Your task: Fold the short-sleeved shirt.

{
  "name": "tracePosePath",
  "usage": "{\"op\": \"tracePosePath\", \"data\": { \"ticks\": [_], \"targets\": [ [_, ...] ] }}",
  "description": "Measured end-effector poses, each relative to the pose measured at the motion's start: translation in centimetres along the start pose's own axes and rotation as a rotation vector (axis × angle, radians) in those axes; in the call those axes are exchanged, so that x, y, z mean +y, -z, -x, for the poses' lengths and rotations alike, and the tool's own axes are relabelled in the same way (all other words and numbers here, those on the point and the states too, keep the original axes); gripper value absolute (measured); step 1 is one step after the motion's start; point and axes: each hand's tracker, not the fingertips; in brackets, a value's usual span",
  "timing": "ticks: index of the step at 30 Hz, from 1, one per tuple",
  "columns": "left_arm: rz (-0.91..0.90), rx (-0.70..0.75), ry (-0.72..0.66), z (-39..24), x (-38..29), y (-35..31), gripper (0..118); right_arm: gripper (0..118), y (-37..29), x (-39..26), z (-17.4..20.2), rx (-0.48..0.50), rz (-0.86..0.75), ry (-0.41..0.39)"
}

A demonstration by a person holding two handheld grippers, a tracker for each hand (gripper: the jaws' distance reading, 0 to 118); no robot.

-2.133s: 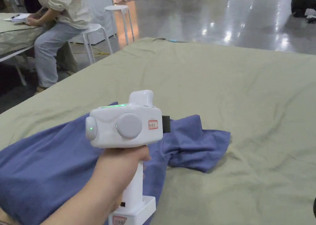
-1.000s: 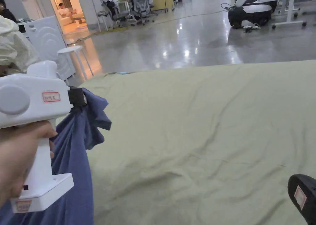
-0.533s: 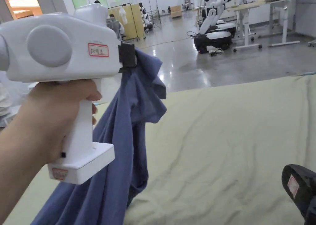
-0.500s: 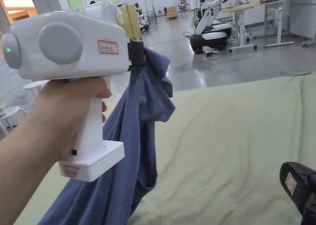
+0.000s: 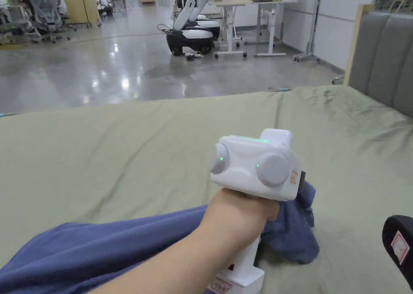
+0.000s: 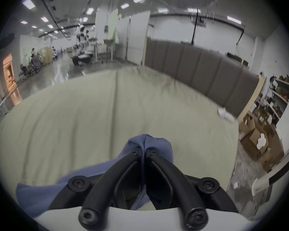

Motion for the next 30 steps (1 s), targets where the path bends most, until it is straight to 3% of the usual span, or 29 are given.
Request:
{"op": "tracePosePath", "data": {
  "ticks": [7, 8, 9, 10, 11, 13, 20, 22, 23, 24, 25, 27, 30],
  "targets": [
    [0.146, 0.0, -0.013, -0.9, -5.1, 5.7, 3, 3, -0.2, -1.5, -1.7, -0.023, 0.038, 0.023],
    [0.165, -0.009, -0.019, -0.6, -5.4, 5.9, 10, 3, 0.0, -1.6, -1.8, -0.018, 0.043, 0.025],
    [0.154, 0.02, -0.033, -0.4, -5.6, 5.6, 41, 3, 0.0, -1.7, -1.7, -0.018, 0.046, 0.024],
    [0.092, 0.05, -0.058, 0.0, -5.8, 4.7, 97, 3, 0.1, -1.8, -1.5, -0.033, 0.045, 0.017],
    [0.055, 0.025, -0.076, 0.4, -5.8, 3.9, 118, 3, 0.1, -1.9, -1.4, -0.041, 0.04, 0.015],
    [-0.033, -0.065, -0.124, 1.1, -6.6, 0.6, 118, 3, 0.1, -1.8, -1.4, -0.024, 0.039, 0.03],
    [-0.301, 0.038, -0.045, 5.6, -9.2, -17.2, 118, 3, 0.6, -1.3, 0.7, 0.017, 0.019, 0.01],
    [-0.376, 0.146, -0.043, 7.2, -12.4, -24.1, 109, 3, 1.2, -1.3, 1.7, 0.035, 0.009, -0.002],
    [-0.396, 0.217, -0.034, 7.4, -14.4, -27.1, 70, 3, 1.5, -1.3, 2.2, 0.044, 0.007, -0.006],
    [-0.416, 0.312, -0.043, 7.9, -16.8, -30.0, 15, 3, 2.0, -1.4, 2.9, 0.05, 0.007, -0.009],
    [-0.456, 0.396, -0.089, 8.7, -19.6, -32.8, 0, 3, 2.4, -1.4, 3.7, 0.057, 0.007, -0.006],
    [-0.474, 0.405, -0.189, 10.0, -24.7, -37.4, 0, 3, 3.3, -1.5, 5.1, 0.099, 0.006, 0.014],
    [-0.491, 0.593, -0.363, 12.6, -31.4, -41.6, 0, 3, 4.4, -1.7, 7.9, 0.171, 0.04, -0.013]
  ]
}}
